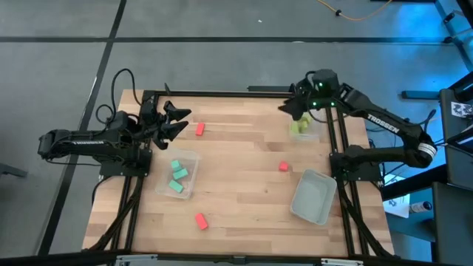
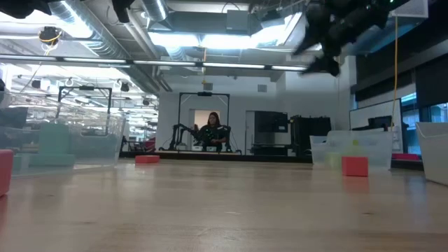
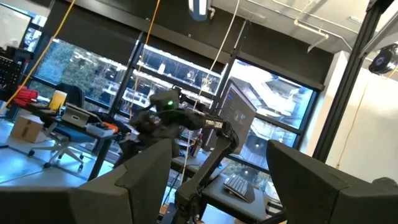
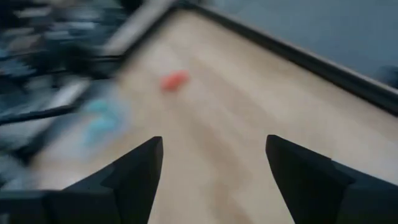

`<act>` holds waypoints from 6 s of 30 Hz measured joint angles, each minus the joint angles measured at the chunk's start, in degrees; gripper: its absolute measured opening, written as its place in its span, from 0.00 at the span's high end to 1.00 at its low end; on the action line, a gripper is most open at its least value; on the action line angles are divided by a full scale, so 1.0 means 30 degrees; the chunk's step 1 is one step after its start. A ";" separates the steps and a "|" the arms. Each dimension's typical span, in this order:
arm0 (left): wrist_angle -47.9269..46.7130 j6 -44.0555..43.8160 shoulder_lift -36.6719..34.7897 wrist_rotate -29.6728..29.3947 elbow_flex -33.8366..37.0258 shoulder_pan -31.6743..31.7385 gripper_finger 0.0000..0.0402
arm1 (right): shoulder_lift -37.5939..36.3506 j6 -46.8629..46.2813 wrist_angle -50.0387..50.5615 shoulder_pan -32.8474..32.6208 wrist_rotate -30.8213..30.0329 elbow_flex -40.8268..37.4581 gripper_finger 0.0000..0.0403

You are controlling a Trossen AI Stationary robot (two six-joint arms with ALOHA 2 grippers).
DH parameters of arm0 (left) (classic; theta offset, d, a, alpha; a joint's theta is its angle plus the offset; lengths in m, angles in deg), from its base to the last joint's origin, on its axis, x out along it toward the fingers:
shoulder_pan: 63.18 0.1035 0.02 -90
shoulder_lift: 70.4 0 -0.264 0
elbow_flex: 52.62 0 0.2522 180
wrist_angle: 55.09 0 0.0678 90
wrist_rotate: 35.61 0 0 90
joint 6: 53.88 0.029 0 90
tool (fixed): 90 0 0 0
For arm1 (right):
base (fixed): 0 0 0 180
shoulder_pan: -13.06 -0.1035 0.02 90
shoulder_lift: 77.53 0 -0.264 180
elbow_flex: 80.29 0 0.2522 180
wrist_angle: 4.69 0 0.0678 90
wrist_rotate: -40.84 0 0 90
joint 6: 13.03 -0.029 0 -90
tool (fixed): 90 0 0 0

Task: Sort & place blocks by color
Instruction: Put the top left orange block into the gray bin

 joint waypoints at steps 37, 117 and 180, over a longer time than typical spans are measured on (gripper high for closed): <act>-0.2192 -0.0370 0.0000 0.2787 0.0000 -0.0029 0.37 | -0.0005 -0.4543 -1.1660 -1.1549 -0.1341 -0.0022 0.28; -1.7163 -0.9354 1.8382 -0.4541 -0.4911 0.4720 0.37 | -0.2089 -0.0914 -0.5377 -1.1853 -0.3196 -0.0030 0.28; -0.7431 0.1144 1.2543 -0.5016 -0.8222 -0.7606 0.73 | 0.3993 -0.0914 -1.5287 -1.4592 -0.3021 -0.0015 0.28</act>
